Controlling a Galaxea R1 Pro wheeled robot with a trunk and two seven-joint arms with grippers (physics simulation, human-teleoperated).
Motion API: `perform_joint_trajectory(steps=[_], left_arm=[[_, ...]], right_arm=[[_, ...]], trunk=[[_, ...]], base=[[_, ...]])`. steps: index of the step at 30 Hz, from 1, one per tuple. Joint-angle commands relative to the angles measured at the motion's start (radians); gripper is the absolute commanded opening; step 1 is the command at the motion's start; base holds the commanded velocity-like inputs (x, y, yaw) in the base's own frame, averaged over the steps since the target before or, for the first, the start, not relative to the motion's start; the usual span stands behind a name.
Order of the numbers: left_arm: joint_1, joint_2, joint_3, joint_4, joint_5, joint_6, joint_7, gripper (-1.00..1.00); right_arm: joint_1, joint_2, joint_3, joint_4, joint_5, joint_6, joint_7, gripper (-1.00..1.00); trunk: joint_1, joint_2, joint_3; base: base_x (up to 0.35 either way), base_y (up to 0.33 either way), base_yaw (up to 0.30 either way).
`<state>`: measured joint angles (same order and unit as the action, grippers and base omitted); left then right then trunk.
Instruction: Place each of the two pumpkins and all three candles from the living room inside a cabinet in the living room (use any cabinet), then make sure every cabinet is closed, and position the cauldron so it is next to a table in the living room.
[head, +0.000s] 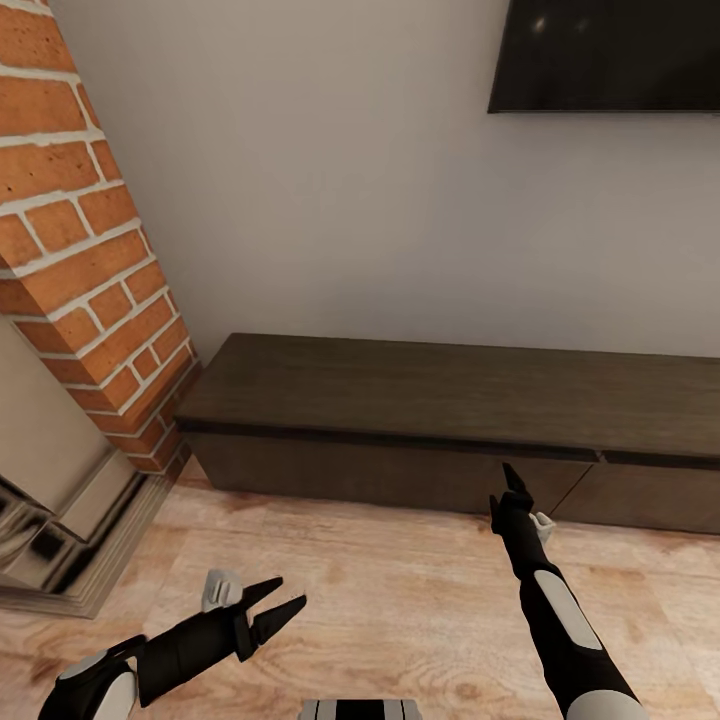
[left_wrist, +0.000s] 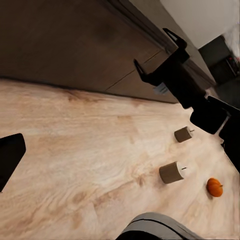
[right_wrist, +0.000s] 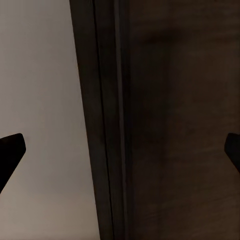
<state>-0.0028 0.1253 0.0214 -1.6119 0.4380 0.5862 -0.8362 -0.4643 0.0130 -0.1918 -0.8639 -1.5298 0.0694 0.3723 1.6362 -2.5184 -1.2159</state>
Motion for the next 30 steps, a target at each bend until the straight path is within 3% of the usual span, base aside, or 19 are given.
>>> perform_joint_trajectory(steps=[1,8,14,30], left_arm=[[0.0,0.002,0.001,0.001,0.006,0.007,-0.013,1.0],[0.0,0.008,0.001,0.003,0.005,0.007,-0.055,1.0],[0.0,0.008,0.002,0.004,0.005,0.007,-0.06,1.0],[0.0,0.008,0.002,0.005,0.005,0.007,-0.06,1.0]], right_arm=[[0.0,0.001,-0.003,0.0,-0.01,0.007,0.004,1.0],[0.0,-0.001,-0.003,0.0,-0.01,0.007,0.004,1.0],[0.0,-0.004,-0.003,0.002,-0.01,0.007,0.004,1.0],[0.0,-0.01,-0.003,0.002,-0.01,0.007,0.004,1.0]], trunk=[[0.0,0.0,-0.001],[0.0,0.0,-0.001],[0.0,0.0,-0.001],[0.0,0.0,-0.001]], base=[[0.0,0.0,0.0],[0.043,0.0,0.0],[0.161,-0.007,0.0],[0.007,-0.042,0.0]])
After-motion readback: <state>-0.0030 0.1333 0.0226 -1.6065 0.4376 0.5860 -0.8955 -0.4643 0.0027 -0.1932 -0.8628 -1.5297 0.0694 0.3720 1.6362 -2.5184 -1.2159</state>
